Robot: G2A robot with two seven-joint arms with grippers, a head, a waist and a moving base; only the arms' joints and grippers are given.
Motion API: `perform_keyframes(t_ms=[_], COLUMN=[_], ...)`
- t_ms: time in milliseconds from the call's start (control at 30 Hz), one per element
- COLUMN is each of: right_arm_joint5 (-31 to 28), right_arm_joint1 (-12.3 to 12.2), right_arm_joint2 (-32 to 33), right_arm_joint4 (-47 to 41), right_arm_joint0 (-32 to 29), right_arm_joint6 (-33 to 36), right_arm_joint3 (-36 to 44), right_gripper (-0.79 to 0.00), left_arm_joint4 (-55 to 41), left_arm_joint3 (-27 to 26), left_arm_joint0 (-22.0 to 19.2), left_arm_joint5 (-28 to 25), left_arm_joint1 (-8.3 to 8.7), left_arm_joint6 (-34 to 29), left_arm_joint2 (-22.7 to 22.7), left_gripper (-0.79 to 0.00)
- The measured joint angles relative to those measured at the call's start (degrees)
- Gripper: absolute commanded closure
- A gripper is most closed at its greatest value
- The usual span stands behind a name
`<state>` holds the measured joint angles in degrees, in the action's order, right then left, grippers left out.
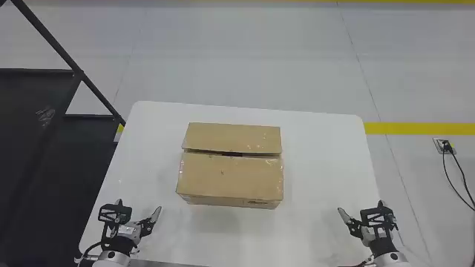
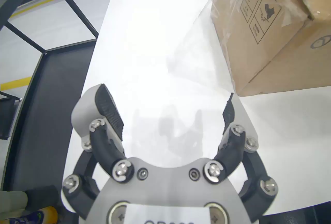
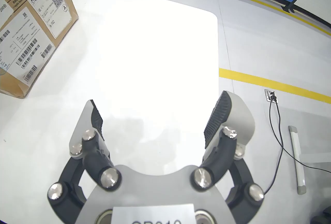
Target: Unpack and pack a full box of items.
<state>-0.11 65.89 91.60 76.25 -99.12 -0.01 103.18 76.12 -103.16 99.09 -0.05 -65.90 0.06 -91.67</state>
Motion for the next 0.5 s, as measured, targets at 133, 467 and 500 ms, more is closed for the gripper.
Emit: perform_keyframes(t_ms=[133, 467, 500], right_arm_joint5=[-2.1, -9.2, -9.8], right_arm_joint1=[0.0, 0.1, 0.2], right_arm_joint2=[-0.9, -3.4, -3.9], right_arm_joint4=[0.6, -1.4, -2.2], right_arm_joint0=[0.3, 5.2, 6.2], right_arm_joint6=[-0.1, 4.4, 5.2], right_arm_joint3=[1.4, 7.9, 8.3], right_gripper=[-0.785, -0.785, -0.785], left_arm_joint4=[-0.4, -0.5, -1.2], left_arm_joint3=[-0.3, 0.1, 0.3], left_arm_joint0=[-0.8, -7.0, -7.7], left_arm_joint5=[-1.6, -7.8, -8.5], left_arm_joint1=[0.0, 0.33, 0.32], left_arm_joint6=[1.7, 7.3, 7.9], left_arm_joint2=[-0.6, -3.2, -3.3], left_gripper=[-0.785, -0.785, -0.785])
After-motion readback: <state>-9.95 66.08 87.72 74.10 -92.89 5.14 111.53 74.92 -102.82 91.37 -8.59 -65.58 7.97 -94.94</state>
